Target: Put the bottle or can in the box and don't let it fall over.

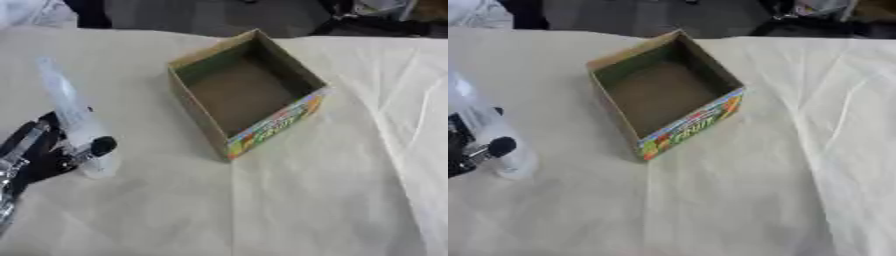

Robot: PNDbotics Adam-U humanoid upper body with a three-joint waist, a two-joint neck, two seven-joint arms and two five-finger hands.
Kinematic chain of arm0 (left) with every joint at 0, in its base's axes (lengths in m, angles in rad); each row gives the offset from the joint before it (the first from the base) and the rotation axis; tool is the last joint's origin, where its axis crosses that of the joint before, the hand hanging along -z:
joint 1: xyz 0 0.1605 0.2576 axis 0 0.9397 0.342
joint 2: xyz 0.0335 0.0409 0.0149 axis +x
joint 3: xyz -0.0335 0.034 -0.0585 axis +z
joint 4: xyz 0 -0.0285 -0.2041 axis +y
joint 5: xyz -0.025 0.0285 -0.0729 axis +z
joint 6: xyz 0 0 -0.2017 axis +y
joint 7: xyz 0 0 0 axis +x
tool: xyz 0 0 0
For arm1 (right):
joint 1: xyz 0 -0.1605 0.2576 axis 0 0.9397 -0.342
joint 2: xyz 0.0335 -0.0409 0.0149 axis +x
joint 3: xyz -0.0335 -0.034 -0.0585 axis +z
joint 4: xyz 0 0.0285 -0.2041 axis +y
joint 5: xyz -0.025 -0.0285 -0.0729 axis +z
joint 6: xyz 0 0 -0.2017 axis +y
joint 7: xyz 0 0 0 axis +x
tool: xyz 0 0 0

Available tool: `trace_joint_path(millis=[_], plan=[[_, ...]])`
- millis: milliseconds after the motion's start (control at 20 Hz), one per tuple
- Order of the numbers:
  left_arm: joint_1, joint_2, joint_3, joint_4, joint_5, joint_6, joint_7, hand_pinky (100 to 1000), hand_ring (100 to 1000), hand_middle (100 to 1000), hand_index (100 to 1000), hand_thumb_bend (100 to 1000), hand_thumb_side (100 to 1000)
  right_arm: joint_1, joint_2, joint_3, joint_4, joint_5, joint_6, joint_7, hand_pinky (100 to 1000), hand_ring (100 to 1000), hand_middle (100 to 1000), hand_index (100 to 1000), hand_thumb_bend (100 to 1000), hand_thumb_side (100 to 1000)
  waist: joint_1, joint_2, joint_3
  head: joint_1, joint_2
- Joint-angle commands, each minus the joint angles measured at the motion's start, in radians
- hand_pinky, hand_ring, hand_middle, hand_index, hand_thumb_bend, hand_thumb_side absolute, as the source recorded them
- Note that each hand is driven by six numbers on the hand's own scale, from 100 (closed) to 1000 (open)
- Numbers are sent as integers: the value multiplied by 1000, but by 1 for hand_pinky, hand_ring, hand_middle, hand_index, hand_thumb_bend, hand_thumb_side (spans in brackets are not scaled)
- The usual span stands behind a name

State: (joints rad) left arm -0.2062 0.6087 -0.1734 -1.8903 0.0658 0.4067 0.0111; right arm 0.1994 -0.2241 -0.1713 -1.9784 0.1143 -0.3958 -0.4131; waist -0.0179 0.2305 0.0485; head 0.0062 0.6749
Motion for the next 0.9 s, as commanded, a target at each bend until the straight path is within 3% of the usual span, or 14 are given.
trace_joint_path(millis=[50, 500, 900], plan=[[-21, 32, -4, 3, 9, -8, 19, 929, 852, 845, 861, 997, 551, -4, -10, 0, -22, 3, 2, 4, 876, 930, 943, 978, 100, 510, 3, -10, -2, -1, -9], [-57, 22, -15, 46, -69, -44, 97, 945, 889, 861, 873, 984, 528, -8, -8, 2, -22, 1, 9, 11, 877, 931, 943, 978, 100, 510, 5, -10, -5, 3, -8], [-87, 5, -45, 107, -50, -82, 124, 933, 869, 850, 860, 966, 484, -10, -6, 4, -22, 0, 13, 15, 877, 931, 944, 979, 100, 510, 5, -8, -8, 7, -7]])
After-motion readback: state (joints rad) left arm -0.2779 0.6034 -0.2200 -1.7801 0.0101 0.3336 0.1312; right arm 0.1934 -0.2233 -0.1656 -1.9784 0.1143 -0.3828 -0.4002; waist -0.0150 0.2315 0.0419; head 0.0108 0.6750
